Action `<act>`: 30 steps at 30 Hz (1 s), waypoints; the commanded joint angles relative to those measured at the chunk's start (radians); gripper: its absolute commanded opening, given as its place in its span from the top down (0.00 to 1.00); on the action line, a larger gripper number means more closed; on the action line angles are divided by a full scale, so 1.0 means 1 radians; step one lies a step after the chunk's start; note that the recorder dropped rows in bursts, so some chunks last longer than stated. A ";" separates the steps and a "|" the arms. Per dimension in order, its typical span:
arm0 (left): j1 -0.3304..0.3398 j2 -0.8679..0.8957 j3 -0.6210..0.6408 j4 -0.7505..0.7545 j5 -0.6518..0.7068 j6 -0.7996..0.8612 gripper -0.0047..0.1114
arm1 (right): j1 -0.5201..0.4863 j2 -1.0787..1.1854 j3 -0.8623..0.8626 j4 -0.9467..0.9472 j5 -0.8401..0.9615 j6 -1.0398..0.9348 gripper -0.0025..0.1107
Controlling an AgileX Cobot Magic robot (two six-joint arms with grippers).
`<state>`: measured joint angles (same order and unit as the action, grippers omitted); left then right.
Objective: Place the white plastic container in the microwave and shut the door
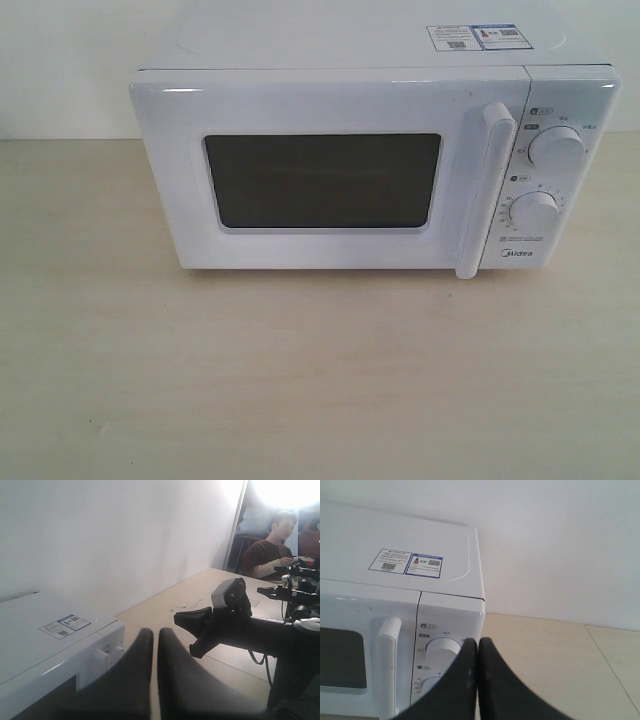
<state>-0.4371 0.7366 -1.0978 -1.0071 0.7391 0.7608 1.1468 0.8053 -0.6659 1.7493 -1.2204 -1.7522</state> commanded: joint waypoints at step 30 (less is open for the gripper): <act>0.450 -0.503 0.686 0.289 -0.542 0.056 0.92 | 0.002 -0.005 0.001 -0.005 -0.001 0.001 0.98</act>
<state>0.0015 0.2362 -0.4558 -0.7211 0.2304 0.8117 1.1468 0.8053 -0.6659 1.7493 -1.2204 -1.7502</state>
